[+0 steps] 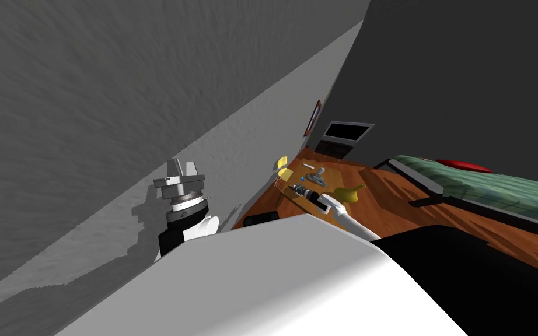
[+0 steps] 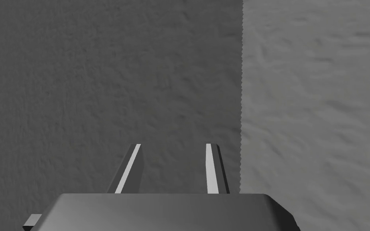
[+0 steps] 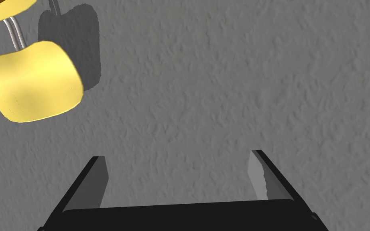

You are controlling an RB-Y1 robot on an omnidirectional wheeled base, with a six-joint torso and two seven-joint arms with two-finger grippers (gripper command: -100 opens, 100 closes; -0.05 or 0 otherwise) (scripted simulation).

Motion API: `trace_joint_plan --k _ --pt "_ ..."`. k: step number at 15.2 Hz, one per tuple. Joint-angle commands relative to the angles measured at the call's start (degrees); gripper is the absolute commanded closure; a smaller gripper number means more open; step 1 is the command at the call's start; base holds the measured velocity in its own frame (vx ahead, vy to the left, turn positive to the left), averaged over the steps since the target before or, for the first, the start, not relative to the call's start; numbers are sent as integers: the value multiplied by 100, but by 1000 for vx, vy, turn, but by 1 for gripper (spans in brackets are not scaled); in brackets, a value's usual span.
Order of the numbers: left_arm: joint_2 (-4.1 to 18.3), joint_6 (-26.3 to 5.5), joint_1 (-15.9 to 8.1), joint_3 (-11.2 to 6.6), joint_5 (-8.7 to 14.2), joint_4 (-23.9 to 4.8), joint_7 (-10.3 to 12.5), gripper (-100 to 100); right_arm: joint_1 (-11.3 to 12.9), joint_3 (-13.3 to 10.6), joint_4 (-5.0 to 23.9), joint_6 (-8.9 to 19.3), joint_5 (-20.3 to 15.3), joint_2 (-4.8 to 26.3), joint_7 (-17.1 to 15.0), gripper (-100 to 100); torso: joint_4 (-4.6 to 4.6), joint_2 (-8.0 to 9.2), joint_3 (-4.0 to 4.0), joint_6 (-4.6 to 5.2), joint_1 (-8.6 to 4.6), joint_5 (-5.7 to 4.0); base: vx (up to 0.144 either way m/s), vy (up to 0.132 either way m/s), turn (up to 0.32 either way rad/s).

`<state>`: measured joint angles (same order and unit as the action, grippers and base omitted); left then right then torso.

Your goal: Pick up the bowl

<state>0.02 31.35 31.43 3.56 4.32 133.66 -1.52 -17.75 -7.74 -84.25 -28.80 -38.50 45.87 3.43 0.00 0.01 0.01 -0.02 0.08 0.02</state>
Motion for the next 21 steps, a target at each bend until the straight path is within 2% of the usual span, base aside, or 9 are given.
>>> trace_joint_plan --k 1,2,4,7,9,10,13,18,21 --pt "0 0 0 0 0 0 0 0 38 -20 245 -57 -85 22 76 -100 0 0 0 0 0 0 1 15 58" --pt "0 0 0 0 0 0 0 0 85 -101 404 -95 -298 198 131 -100 0 0 0 2 -2 0 3 23 134" --pt "0 0 0 0 0 0 0 0 85 -101 540 -95 -298 198 131 -100 0 -2 -1 0 -1 0 4 22 116" --pt "0 0 0 0 0 0 0 0 170 -276 1077 -182 -720 516 242 -100 0 -2 -1 0 0 0 3 31 179" --pt "0 0 0 0 0 0 0 0 170 -276 1129 -182 -720 516 242 -100 0 -2 -1 1 2 1 6 24 94" --pt "0 0 1 0 0 0 0 0 209 -368 1294 -229 -929 657 298 -100 0 -1 -1 4 0 0 6 28 121" --pt "0 0 1 0 0 0 0 0 247 -462 1592 -278 -1135 786 354 -100 0 -2 -1 3 0 0 6 26 118" --pt "0 0 0 0 0 0 0 0 283 -557 1995 -329 -1337 902 410 -100 0 -2 -1 0 2 0 6 25 113" --pt "0 0 0 0 0 0 0 0 349 -747 2421 -437 -1730 1096 522 -100 0 -2 -1 1 2 1 9 31 175"
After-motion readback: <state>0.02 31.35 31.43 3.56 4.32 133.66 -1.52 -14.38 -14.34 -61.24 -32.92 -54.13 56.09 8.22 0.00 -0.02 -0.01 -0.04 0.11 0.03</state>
